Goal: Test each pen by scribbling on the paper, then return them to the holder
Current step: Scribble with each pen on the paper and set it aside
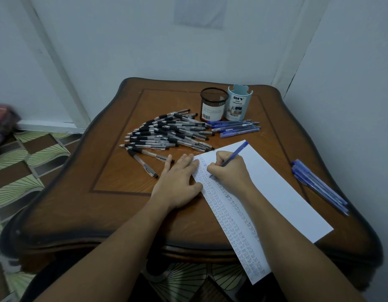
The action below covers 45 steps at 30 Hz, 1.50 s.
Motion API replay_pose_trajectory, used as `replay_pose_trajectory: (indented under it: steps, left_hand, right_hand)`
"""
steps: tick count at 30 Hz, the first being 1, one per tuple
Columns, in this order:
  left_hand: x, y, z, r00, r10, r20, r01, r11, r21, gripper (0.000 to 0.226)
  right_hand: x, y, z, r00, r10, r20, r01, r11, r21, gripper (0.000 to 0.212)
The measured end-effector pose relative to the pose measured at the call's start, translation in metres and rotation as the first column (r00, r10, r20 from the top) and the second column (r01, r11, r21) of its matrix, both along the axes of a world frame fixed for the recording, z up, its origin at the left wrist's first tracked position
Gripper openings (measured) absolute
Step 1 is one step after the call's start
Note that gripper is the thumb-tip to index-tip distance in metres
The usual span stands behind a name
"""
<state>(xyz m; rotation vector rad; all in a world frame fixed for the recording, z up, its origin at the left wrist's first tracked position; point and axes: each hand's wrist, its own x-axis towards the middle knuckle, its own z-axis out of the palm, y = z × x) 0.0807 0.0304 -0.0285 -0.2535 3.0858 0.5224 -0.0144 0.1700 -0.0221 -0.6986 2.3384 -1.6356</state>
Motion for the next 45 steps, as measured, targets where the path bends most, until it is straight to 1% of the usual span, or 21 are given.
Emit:
replay_pose_trajectory:
  steps: [2,5,8,12,19,24,29,34,36,38,40,41,43,44,45]
  left_hand:
    - [0.000,0.000,-0.001,1.000,0.001,-0.009,-0.001,1.000,0.004,0.070]
    - [0.000,0.000,-0.001,1.000,-0.003,0.002,0.003,1.000,0.013,0.081]
    - [0.000,0.001,-0.001,1.000,-0.006,0.000,0.006,1.000,0.020,0.084]
    - [-0.001,-0.001,-0.003,1.000,-0.002,-0.009,0.002,1.000,0.006,0.085]
    - [-0.001,0.000,-0.002,1.000,-0.006,-0.013,0.006,1.000,0.007,0.084]
    - [-0.001,-0.001,-0.002,1.000,-0.008,-0.008,0.008,1.000,0.015,0.085]
    - [-0.001,-0.001,-0.003,1.000,-0.006,-0.006,0.006,1.000,0.010,0.085]
    - [0.000,-0.001,-0.002,1.000,-0.006,-0.008,0.007,1.000,0.022,0.085]
    - [0.000,-0.001,-0.001,1.000,-0.011,0.003,0.010,1.000,0.017,0.085]
    - [0.000,-0.001,-0.001,1.000,-0.010,0.006,0.010,1.000,0.016,0.086]
    - [0.000,-0.001,-0.001,1.000,-0.009,0.009,0.009,1.000,0.013,0.085]
    - [0.000,-0.001,-0.001,1.000,-0.009,0.011,0.009,1.000,0.012,0.085]
    - [0.000,-0.001,0.000,1.000,-0.008,0.014,0.008,1.000,0.009,0.085]
    - [0.000,-0.001,0.000,1.000,-0.008,0.015,0.008,1.000,0.008,0.085]
    - [0.000,0.000,0.000,1.000,-0.008,0.016,0.008,1.000,0.006,0.085]
  right_hand:
    - [0.000,0.000,-0.001,1.000,-0.001,-0.003,0.001,1.000,0.000,0.040]
    - [0.000,0.000,-0.001,1.000,0.002,0.001,-0.002,1.000,0.015,0.040]
    - [-0.002,0.000,-0.001,1.000,-0.001,0.006,0.001,1.000,0.014,0.036]
    - [-0.001,-0.001,-0.001,1.000,0.004,-0.001,-0.004,1.000,0.019,0.034]
    - [0.000,0.000,0.000,1.000,0.015,-0.016,-0.014,1.000,0.021,0.036]
    - [-0.002,0.001,-0.002,1.000,-0.019,-0.004,0.019,1.000,-0.014,0.038]
    - [-0.002,0.000,-0.002,1.000,-0.005,-0.016,0.006,1.000,0.007,0.041]
    - [-0.004,0.000,-0.003,1.000,-0.004,-0.020,0.004,1.000,0.019,0.036]
    - [-0.009,0.000,-0.003,0.998,-0.048,0.037,0.050,0.998,-0.038,0.036]
    - [-0.015,0.003,0.000,0.979,-0.100,0.177,0.124,0.984,-0.130,0.035]
    - [-0.020,0.005,0.004,0.945,-0.122,0.302,0.186,0.964,-0.191,0.035]
    - [-0.021,0.005,0.006,0.931,-0.122,0.343,0.202,0.957,-0.208,0.034]
    - [-0.019,0.005,0.010,0.922,-0.097,0.375,0.188,0.958,-0.215,0.029]
    - [-0.017,0.004,0.012,0.918,-0.076,0.390,0.170,0.962,-0.213,0.037]
    - [-0.017,0.004,0.013,0.914,-0.065,0.399,0.157,0.967,-0.203,0.049]
